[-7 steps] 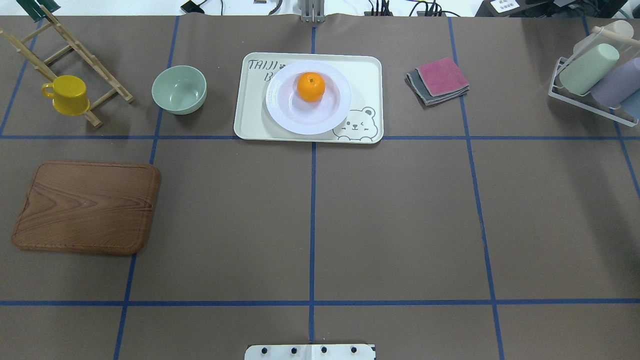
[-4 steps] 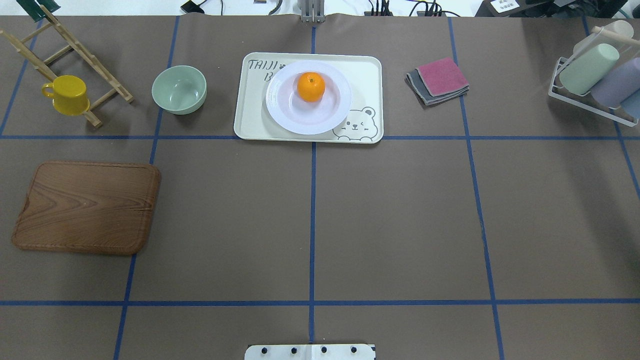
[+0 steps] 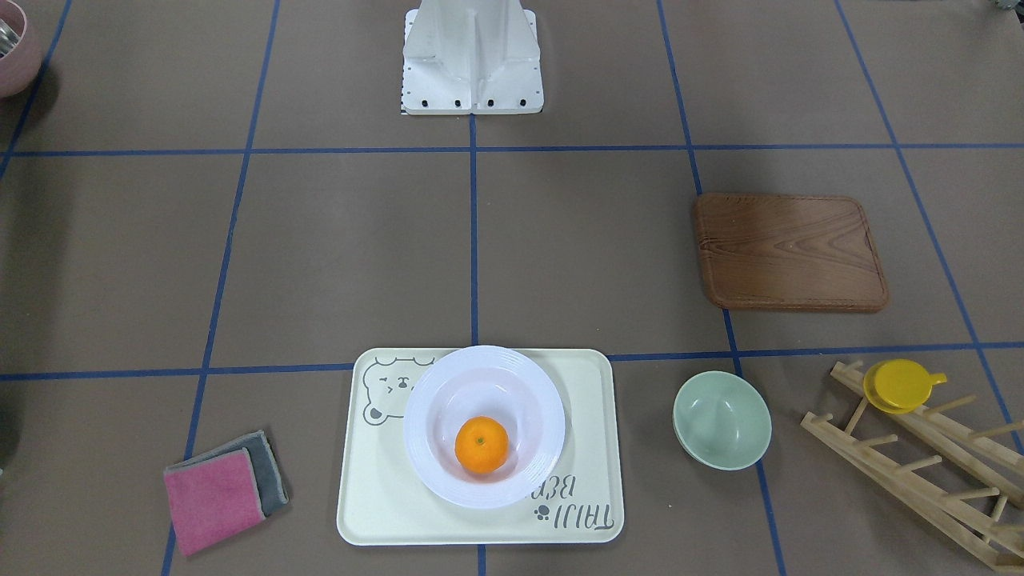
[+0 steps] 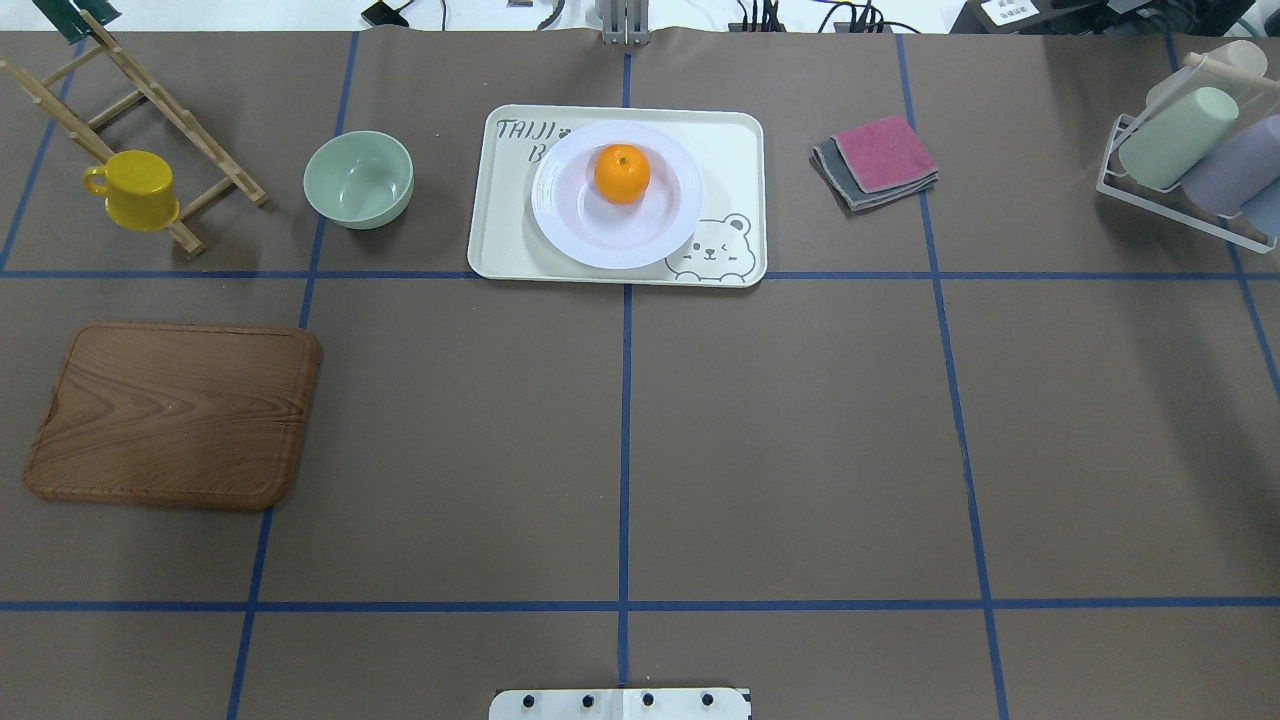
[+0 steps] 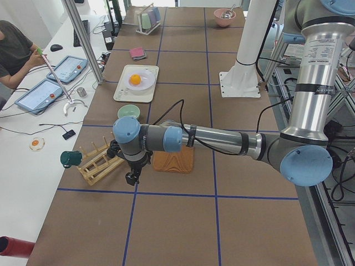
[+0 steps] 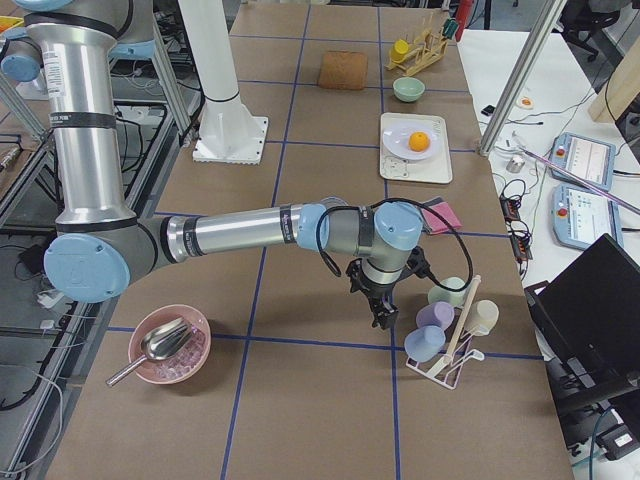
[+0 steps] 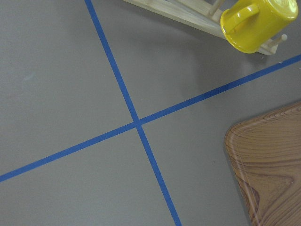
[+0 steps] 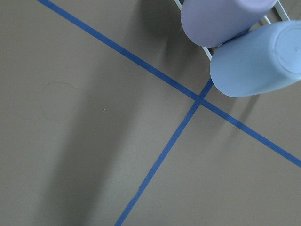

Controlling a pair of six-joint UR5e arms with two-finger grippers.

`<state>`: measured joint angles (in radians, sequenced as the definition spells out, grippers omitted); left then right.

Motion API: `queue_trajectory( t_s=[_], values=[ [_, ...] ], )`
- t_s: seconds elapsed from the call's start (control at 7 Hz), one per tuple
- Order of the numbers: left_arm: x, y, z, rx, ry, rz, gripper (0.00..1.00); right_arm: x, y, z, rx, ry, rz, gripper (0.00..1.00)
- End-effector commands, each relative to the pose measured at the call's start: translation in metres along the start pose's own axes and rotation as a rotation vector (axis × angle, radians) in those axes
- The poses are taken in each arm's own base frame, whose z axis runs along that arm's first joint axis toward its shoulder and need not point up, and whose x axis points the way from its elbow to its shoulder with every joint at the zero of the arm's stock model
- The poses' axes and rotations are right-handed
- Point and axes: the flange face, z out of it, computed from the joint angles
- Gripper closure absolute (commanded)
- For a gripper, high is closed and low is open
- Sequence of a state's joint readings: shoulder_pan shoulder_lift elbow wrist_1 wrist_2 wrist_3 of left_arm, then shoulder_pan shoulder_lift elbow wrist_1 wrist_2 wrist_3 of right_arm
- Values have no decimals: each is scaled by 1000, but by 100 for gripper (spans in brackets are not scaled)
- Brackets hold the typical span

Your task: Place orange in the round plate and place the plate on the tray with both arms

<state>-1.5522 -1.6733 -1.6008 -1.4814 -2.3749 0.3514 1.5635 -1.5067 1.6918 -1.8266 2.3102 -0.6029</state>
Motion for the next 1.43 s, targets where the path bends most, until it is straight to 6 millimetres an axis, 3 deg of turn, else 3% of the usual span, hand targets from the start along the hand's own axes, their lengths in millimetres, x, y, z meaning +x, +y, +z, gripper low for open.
queue_trajectory(
  t_s=[0.0,0.29,0.71,1.14,1.29],
  values=[
    [2,-2,-1,3,-1,7,1,-1,-3,-1,29,-6,37,0],
    [2,-4,-3,5,-2,4,1,-4,-6,-1,48,-56,310,0],
    [2,-4,-2,4,-2,-3,1,-2,0,5,38,-56,330,0],
    [15,-13,-14,33,27,-263,1,-7,-7,-4,60,-51,338,0],
    [13,-9,-11,29,30,-261,1,-8,-9,-6,63,-51,373,0]
  ],
)
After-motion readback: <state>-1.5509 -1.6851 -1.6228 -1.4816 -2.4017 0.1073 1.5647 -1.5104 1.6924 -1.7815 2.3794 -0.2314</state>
